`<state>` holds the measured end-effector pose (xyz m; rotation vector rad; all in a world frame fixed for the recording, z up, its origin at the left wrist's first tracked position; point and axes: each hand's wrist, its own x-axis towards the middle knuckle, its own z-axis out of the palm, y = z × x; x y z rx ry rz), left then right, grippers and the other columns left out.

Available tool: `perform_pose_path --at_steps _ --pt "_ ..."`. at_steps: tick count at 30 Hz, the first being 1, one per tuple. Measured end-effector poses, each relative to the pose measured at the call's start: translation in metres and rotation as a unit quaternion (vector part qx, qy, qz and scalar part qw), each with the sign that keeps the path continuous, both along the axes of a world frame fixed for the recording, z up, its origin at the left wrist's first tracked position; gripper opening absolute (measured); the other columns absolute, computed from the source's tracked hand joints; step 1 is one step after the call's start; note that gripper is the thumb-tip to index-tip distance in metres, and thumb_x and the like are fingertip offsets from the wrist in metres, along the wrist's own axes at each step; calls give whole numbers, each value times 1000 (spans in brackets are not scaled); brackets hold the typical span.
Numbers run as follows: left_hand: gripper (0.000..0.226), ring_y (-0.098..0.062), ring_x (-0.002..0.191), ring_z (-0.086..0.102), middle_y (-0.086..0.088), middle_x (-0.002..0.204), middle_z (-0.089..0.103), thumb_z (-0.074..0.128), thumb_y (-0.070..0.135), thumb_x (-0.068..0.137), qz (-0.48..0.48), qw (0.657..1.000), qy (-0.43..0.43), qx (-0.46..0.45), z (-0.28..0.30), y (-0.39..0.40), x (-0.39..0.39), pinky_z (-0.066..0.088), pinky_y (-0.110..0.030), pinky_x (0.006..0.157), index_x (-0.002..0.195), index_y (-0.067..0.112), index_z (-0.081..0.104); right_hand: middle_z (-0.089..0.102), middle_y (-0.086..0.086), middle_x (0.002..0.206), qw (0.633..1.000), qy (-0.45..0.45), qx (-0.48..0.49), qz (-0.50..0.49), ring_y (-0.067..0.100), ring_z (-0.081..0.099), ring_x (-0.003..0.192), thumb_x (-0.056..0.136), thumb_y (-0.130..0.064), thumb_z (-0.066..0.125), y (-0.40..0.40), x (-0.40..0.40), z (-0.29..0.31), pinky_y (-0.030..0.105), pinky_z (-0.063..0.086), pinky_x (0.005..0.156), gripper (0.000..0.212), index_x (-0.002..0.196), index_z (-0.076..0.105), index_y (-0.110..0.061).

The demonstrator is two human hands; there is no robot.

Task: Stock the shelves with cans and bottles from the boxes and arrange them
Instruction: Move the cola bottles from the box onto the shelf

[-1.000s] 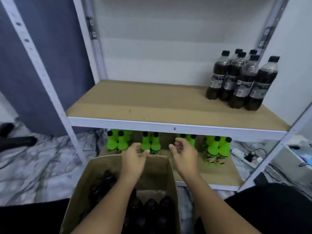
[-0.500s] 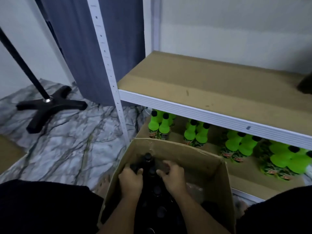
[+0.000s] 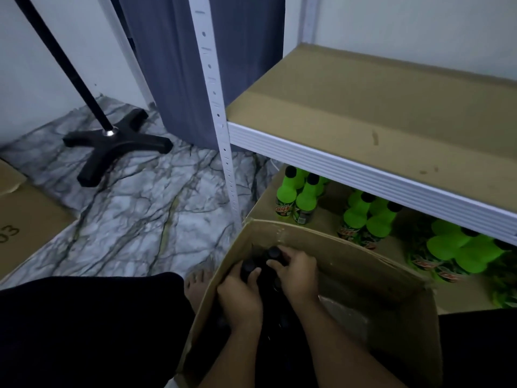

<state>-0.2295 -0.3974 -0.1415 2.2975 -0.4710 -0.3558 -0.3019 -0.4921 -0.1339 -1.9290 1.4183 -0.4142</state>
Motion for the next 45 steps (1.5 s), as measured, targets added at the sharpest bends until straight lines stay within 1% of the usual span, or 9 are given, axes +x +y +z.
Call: perform_pose_path --at_steps 6,10,17,24,30,36,38,42,45 --pt "27 -35 98 72 -15 101 77 78 29 90 -8 1000 -10 -18 6 4 -3 52 -34 78 113 15 76 75 -2 92 1000 4 -30 2 22 70 88 80 -37 77 5 -2 0 32 54 72 25 102 71 -27" --pt "34 -36 96 71 -16 102 76 72 34 94 -20 998 -37 -39 26 4 -7 53 -35 74 123 16 72 77 -1 97 996 -63 -54 -25 21 71 93 80 -36 80 9 -8 17 30 54 76 32 109 74 -27" --pt "21 -34 80 69 -10 82 74 72 39 93 -66 986 -84 -128 85 -4 -10 53 -36 64 105 21 74 77 -2 87 984 -128 -115 -42 15 71 84 78 -39 82 4 -35 77 29 54 74 29 105 75 -30" --pt "19 -28 66 64 -2 64 66 72 46 92 -123 964 -149 -185 154 -13 -12 52 -40 58 98 28 73 71 -3 72 969 -146 -197 -37 11 60 59 78 -67 60 0 -60 146 28 47 59 48 104 72 -28" --pt "20 -25 72 65 0 70 70 73 46 89 -154 938 -181 -254 231 -26 -35 51 -37 62 95 27 75 68 -1 65 953 -125 -269 -62 21 64 66 80 -47 72 -5 -91 237 32 49 60 26 93 73 -25" --pt "19 -15 76 68 9 75 74 72 49 87 -217 904 -190 -316 306 -43 -68 52 -33 67 88 31 78 72 1 65 946 -130 -278 -106 22 70 67 67 -71 53 -17 -138 312 38 57 65 64 83 76 -13" --pt "18 -15 75 69 9 75 76 73 47 87 -234 894 -194 -329 332 -50 -83 49 -31 65 88 31 80 72 -1 66 938 -134 -296 -123 21 69 67 68 -70 56 -16 -158 339 36 57 66 59 80 76 -16" --pt "26 -15 67 69 6 64 71 73 49 86 -273 882 -166 -347 374 -70 -115 54 -36 64 77 25 78 73 -10 70 925 -137 -333 -120 13 69 72 81 -40 74 -13 -201 392 33 57 72 16 84 77 -25" --pt "21 -9 69 69 10 66 72 76 44 86 -306 869 -149 -358 399 -84 -140 56 -32 66 77 25 79 75 -7 71 918 -142 -347 -130 12 71 73 81 -36 76 -16 -229 418 38 58 76 15 86 79 -23"
